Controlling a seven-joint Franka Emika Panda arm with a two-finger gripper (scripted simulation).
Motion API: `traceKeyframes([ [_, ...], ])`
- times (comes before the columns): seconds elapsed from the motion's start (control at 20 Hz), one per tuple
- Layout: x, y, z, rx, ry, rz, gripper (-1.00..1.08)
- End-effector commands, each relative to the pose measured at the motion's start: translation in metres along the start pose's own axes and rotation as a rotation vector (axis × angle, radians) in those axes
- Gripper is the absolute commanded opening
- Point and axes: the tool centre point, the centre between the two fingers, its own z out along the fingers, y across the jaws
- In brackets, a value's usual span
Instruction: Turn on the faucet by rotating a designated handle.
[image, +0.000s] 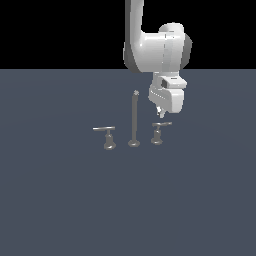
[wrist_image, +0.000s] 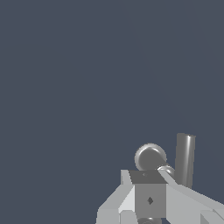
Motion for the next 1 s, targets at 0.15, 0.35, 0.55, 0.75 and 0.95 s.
traceKeyframes([
  [0.15, 0.006, -0.002, 0.022, 0.001, 0.001, 0.048, -1.0],
  [0.35, 0.008, -0.002, 0.026, 0.001, 0.001, 0.058, -1.0],
  [0.55, 0.008, -0.002, 0.026, 0.0, 0.001, 0.057, -1.0],
  [0.75, 0.015, 0.012, 0.026, 0.0, 0.001, 0.057, -1.0],
  [0.95, 0.023, 0.027, 0.026, 0.001, 0.001, 0.058, -1.0],
])
